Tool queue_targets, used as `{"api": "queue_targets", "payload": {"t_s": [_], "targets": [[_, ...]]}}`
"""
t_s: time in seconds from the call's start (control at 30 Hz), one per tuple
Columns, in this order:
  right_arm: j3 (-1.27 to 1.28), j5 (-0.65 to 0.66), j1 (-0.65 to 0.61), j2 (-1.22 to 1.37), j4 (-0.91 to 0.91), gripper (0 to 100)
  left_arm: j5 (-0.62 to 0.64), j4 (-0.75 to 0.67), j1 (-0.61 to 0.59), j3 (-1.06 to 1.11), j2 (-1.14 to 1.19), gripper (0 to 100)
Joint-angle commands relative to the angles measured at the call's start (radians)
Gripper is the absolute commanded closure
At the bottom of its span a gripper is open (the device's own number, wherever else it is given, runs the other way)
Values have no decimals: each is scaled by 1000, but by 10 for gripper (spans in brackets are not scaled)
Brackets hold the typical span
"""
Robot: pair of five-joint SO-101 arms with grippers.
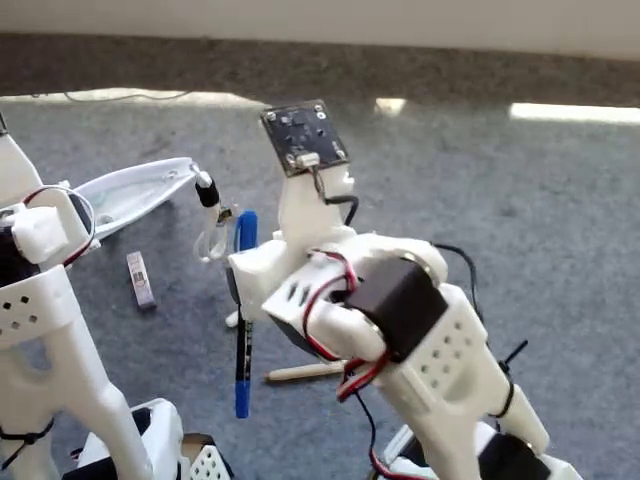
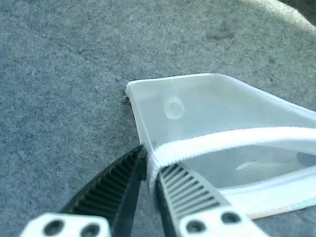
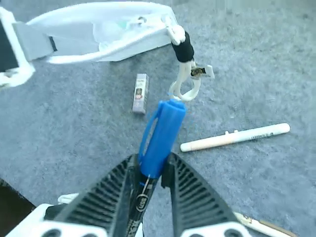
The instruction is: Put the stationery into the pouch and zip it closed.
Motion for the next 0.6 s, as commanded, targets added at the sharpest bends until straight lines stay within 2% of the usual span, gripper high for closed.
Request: {"api": "queue_targets", "payload": {"t_s": [0.0,0.33,0.57], "targets": [[128,11,8,-113,-163,995,-12,-14,27,-2,-21,993],[533,14,12,-432,-653,995,-15,-20,27,-2,-21,993],[835,195,7,-648,-1020,995,-15,-18,27,-2,-21,993]]}}
